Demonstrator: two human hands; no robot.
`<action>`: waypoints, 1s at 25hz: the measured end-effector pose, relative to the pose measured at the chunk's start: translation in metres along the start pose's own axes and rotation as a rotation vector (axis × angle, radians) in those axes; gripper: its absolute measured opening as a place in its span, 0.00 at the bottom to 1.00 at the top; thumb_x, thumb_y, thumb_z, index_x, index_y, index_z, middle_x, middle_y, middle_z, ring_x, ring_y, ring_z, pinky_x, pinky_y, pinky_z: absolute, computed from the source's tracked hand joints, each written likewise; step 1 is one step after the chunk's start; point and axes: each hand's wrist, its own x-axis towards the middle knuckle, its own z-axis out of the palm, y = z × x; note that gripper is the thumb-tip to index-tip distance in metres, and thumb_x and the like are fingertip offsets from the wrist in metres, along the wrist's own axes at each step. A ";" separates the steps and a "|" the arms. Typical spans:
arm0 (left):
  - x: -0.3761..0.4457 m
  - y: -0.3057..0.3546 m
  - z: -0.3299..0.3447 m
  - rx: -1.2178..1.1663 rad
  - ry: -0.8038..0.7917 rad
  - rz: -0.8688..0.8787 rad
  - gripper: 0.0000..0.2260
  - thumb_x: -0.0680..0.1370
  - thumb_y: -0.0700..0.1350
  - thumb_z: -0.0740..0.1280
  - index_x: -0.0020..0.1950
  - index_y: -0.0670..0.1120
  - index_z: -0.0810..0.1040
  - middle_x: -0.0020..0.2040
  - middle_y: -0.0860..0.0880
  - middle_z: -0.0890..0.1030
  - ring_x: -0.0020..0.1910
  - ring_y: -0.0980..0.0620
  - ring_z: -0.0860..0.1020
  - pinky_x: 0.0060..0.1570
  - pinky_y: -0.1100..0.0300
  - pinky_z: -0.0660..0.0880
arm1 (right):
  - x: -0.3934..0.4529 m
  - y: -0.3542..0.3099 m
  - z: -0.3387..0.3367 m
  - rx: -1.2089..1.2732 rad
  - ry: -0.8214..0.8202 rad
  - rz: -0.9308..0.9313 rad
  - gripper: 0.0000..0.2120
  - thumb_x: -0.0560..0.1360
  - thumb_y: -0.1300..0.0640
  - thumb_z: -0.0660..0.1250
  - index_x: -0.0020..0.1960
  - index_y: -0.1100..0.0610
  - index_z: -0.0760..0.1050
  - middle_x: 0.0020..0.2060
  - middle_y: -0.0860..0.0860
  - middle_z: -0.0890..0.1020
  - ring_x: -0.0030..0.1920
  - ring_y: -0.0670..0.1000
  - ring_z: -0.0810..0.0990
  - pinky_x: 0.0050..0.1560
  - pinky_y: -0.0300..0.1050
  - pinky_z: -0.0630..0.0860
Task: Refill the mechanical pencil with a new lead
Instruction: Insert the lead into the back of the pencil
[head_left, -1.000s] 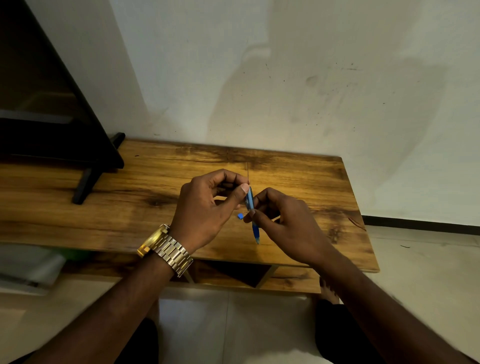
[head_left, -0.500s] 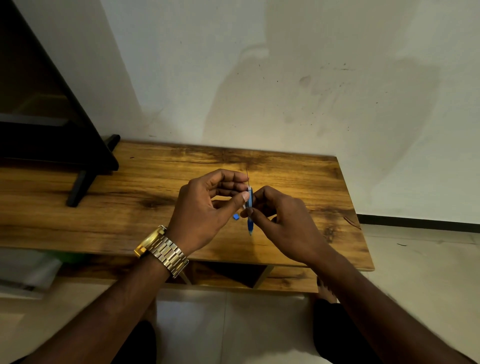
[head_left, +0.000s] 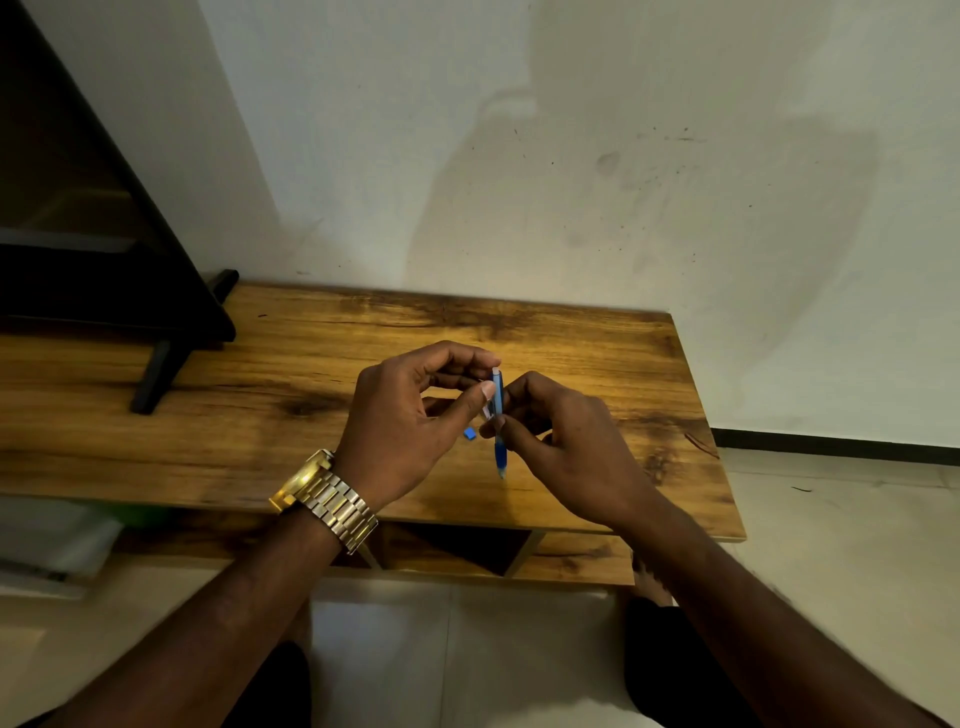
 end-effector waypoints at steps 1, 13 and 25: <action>0.001 -0.001 -0.003 0.009 0.009 -0.005 0.11 0.79 0.44 0.76 0.61 0.50 0.86 0.54 0.58 0.88 0.54 0.63 0.86 0.49 0.60 0.87 | 0.000 0.000 0.000 0.000 0.003 0.006 0.06 0.85 0.56 0.70 0.60 0.55 0.79 0.50 0.46 0.91 0.51 0.43 0.89 0.50 0.30 0.81; 0.020 -0.070 -0.011 0.528 -0.078 -0.306 0.04 0.77 0.40 0.77 0.51 0.45 0.90 0.45 0.47 0.89 0.44 0.52 0.86 0.52 0.57 0.83 | 0.004 0.004 -0.018 0.223 0.209 0.151 0.04 0.85 0.54 0.69 0.58 0.52 0.79 0.48 0.43 0.90 0.50 0.38 0.88 0.53 0.43 0.84; 0.023 -0.071 0.016 0.740 -0.185 -0.294 0.09 0.82 0.44 0.73 0.60 0.44 0.87 0.55 0.45 0.89 0.57 0.46 0.86 0.60 0.53 0.80 | 0.004 0.000 -0.020 0.230 0.174 0.149 0.05 0.84 0.53 0.70 0.57 0.52 0.80 0.49 0.48 0.90 0.49 0.44 0.89 0.53 0.47 0.86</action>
